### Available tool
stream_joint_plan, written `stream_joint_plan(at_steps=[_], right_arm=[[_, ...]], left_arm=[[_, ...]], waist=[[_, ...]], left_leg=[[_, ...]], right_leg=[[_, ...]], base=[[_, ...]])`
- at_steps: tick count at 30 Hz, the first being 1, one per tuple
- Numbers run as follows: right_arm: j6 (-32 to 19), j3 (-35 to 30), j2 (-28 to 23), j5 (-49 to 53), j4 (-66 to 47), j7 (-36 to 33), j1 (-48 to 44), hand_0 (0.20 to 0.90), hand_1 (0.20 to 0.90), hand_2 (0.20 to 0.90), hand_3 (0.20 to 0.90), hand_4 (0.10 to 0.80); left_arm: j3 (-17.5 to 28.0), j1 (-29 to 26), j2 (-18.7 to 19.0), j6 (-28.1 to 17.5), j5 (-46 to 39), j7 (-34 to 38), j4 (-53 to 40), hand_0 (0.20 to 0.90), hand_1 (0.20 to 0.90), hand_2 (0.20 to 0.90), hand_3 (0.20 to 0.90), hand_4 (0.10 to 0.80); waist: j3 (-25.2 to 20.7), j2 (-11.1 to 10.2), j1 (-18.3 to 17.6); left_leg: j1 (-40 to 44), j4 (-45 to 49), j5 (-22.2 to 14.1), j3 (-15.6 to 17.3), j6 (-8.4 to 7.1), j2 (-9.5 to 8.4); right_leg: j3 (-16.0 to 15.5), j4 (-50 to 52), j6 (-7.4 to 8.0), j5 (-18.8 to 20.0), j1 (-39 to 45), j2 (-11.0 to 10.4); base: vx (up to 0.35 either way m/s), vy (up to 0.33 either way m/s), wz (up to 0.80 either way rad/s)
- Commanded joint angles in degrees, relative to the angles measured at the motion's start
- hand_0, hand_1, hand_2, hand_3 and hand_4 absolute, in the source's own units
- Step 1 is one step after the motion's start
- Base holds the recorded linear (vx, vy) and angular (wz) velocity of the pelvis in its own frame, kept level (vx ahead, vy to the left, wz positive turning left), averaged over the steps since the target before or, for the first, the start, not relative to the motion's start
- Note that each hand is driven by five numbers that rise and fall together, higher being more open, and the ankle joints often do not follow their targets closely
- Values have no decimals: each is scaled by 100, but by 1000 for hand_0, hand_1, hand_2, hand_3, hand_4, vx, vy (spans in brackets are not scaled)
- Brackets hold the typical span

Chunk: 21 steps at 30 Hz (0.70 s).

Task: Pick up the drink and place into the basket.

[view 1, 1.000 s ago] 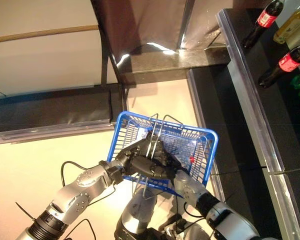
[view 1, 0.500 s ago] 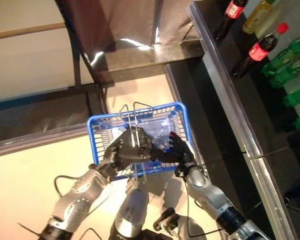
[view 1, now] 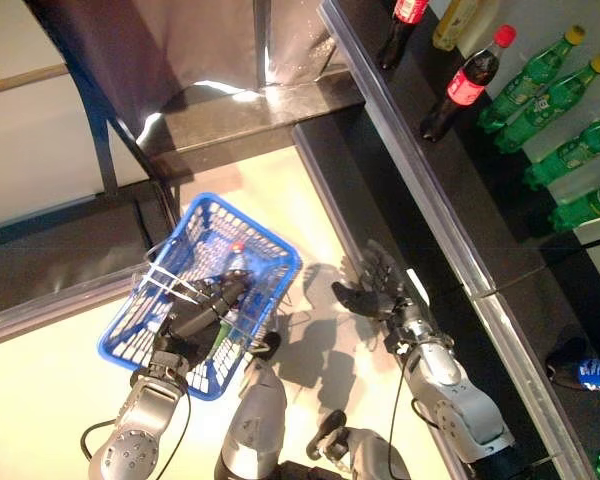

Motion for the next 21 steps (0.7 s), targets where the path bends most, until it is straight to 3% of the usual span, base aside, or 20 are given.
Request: stream_joint_plan(at_steps=[1,2,5,6,10,16,21], right_arm=[[-954,144,-195,864,-470,1073,342,900,900,900,900,800],[-990,63,-113,1047,-361,1463,602,900,900,900,900,800],[-973,0,-93,1040,-258,1634,756,900,900,900,900,800],[-931,-75,-86,923,-49,1985,1071,900,900,900,900,800],[-822,-211,-226,990,466,2464,1494,900,900,900,900,800],[-953,-154,-70,762,1695,2591,1612,900,900,900,900,800],[-940,8,143,143,3089,2158,1330,900,900,900,900,800]], left_arm=[[53,-457,-253,-1296,1,-945,-1256,300,300,300,200,100],[-1,-290,-303,-1538,175,-892,-831,300,300,300,200,100],[-41,-210,-341,-1562,58,-835,-640,300,300,300,200,100],[-102,-85,-383,-1836,135,-694,-258,300,300,300,200,100],[-205,36,-268,-2438,1115,-54,677,300,300,300,200,100],[-314,-84,-419,-2305,1019,97,2600,300,300,300,200,100],[-515,-650,-696,-1942,1448,409,4580,300,300,300,200,100]], waist=[[-1728,404,-325],[-1867,397,-440],[-1951,390,-505],[-2090,380,-658],[-2286,369,-940],[-2472,397,-1244],[-2606,429,-1480]], left_leg=[[633,-401,-17,256,237,122],[706,-564,18,393,228,179],[755,-687,53,486,224,220],[830,-848,80,662,197,294],[999,-1105,86,1027,142,437],[1089,-1179,-8,1399,91,547],[1078,-1179,-81,1596,59,569]], right_leg=[[232,-593,-55,1074,-85,-22],[307,-784,-4,1170,-28,-16],[355,-932,18,1226,17,-1],[461,-1148,56,1307,53,19],[642,-1532,108,1466,144,48],[758,-1839,158,1635,212,27],[730,-2046,229,1814,240,-49]], base=[[-25,0,-20],[-32,-3,-23],[-28,-13,-16],[-41,-34,-21],[-41,-33,-33],[-35,-12,-30],[-31,-8,-23]])
